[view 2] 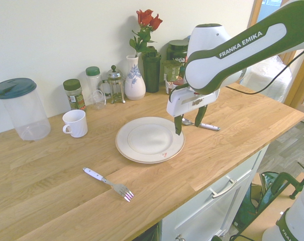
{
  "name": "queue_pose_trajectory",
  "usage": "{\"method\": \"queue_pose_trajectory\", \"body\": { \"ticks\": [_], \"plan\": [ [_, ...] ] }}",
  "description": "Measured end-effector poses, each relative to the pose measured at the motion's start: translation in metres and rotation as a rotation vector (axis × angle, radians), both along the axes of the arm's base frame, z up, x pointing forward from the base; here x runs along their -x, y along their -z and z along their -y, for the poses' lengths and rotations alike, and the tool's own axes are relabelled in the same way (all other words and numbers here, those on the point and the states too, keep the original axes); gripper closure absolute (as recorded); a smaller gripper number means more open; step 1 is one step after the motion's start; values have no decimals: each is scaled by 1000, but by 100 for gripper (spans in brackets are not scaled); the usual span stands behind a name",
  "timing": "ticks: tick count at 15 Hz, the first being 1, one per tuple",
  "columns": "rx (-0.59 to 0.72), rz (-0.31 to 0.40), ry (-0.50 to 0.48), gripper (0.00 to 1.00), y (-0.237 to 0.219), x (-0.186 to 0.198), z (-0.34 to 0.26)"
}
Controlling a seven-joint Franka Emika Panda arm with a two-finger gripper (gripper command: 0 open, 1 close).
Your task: Put the fork into the plate
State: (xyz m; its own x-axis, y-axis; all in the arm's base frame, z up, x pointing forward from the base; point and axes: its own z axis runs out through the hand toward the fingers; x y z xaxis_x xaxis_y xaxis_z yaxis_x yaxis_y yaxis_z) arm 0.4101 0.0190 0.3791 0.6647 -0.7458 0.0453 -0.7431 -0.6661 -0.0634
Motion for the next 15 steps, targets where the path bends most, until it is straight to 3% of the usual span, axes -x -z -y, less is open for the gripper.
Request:
{"method": "queue_pose_trajectory", "body": {
  "ticks": [6, 15],
  "plan": [
    [-22, 32, -27, 0, 3, -8, -18],
    [-124, 95, -180, 0, -2, -80, -190]
  ]
}}
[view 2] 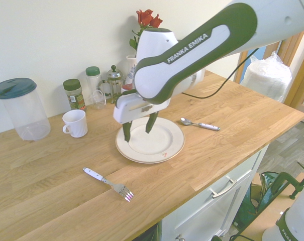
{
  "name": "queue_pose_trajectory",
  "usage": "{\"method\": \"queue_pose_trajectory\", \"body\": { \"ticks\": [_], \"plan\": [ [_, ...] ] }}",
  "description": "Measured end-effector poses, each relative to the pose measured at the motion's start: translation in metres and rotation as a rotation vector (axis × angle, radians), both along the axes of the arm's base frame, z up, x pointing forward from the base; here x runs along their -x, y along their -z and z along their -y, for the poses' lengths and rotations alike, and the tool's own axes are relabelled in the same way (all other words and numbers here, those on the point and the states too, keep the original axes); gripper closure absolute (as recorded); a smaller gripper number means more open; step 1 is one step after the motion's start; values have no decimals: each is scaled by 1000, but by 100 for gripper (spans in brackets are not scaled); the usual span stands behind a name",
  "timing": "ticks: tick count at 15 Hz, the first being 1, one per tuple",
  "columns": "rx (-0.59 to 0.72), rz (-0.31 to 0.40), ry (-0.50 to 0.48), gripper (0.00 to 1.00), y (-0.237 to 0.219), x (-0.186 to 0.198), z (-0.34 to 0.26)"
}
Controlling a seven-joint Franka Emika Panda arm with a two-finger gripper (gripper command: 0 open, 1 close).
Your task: Put the fork into the plate
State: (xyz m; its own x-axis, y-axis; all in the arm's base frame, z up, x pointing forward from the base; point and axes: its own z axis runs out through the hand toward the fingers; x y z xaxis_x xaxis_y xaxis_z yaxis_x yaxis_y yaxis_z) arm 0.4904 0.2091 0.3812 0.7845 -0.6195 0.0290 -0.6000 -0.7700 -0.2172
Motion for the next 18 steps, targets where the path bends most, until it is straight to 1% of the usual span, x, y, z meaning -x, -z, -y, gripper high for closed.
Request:
{"method": "queue_pose_trajectory", "body": {
  "ticks": [3, 7, 9, 13, 16, 17, 18],
  "plan": [
    [-21, -3, -70, 0, -3, -8, -61],
    [-6, -39, -163, 0, -25, 6, -113],
    [27, -62, -189, 0, -21, 14, -120],
    [61, -118, -196, 0, 6, 28, -115],
    [68, -136, -219, 0, 19, 41, -126],
    [71, -139, -228, 100, 21, 45, -131],
    [75, -134, -236, 100, 23, 48, -135]
  ]
}}
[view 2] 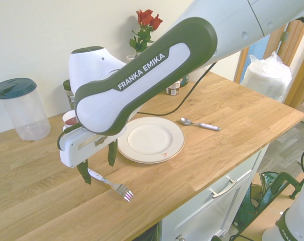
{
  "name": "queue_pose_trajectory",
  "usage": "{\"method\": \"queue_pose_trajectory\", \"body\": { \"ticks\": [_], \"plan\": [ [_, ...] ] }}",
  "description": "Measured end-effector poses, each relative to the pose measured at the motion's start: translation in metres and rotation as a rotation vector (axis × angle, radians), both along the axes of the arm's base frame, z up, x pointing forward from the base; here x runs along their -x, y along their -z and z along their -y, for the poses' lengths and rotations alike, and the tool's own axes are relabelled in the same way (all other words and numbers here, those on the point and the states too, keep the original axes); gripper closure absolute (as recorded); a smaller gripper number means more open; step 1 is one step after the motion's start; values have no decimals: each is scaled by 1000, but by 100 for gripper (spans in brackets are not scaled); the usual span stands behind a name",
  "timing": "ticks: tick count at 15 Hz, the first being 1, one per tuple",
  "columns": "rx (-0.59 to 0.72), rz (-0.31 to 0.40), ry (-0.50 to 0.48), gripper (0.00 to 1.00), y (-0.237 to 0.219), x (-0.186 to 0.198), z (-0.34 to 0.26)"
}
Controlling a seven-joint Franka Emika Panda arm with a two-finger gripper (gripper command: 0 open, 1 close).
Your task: Put the fork into the plate
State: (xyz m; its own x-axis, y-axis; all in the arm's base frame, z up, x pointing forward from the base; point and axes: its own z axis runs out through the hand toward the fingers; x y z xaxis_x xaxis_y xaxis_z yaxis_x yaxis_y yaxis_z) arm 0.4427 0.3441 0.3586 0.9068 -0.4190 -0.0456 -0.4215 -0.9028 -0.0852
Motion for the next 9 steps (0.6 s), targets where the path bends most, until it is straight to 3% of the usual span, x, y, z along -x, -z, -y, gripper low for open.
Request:
{"method": "queue_pose_trajectory", "body": {
  "ticks": [3, 9],
  "plan": [
    [30, 20, -16, 100, 4, 1, -2],
    [45, -5, -16, 100, 29, -1, -3]
  ]
}}
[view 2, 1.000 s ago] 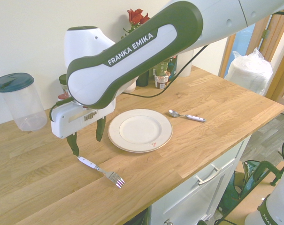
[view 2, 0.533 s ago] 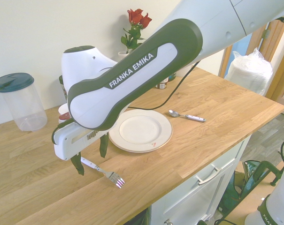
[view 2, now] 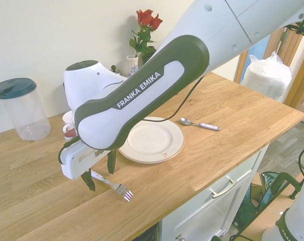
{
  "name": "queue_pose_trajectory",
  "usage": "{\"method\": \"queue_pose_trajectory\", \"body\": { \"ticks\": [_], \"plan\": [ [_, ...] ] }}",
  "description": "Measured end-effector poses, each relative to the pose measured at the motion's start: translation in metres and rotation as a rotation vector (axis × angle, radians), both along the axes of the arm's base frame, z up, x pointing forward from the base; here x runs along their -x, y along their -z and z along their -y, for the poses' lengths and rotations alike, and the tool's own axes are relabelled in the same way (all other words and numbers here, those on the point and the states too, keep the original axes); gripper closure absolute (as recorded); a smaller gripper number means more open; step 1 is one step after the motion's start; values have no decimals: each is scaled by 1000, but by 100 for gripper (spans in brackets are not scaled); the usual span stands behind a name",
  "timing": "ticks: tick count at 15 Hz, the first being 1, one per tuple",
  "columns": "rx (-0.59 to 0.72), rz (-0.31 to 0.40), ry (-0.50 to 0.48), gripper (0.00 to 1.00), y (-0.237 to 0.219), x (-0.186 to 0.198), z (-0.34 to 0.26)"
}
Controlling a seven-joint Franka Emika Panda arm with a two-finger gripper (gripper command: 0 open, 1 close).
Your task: Put the fork into the plate
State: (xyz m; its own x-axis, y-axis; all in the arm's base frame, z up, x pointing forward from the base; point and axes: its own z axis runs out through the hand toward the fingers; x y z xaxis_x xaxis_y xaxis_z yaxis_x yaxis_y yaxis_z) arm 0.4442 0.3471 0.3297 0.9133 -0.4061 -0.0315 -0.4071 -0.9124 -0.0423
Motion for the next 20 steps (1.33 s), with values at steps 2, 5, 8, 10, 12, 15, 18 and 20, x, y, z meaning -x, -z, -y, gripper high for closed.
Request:
{"method": "queue_pose_trajectory", "body": {
  "ticks": [2, 5, 8, 10, 12, 15, 18, 20],
  "plan": [
    [1, -2, 3, 100, 3, -1, 1],
    [2, 1, 4, 100, 4, -2, 2],
    [4, 4, 0, 100, 5, -1, 0],
    [6, 7, -3, 100, 6, -1, -1],
    [7, 8, -4, 100, 6, 0, -1],
    [6, 9, -4, 100, 5, -1, -1],
    [3, 14, 0, 100, 4, -2, 0],
    [-6, 31, 18, 100, -3, -11, 4]
  ]
}}
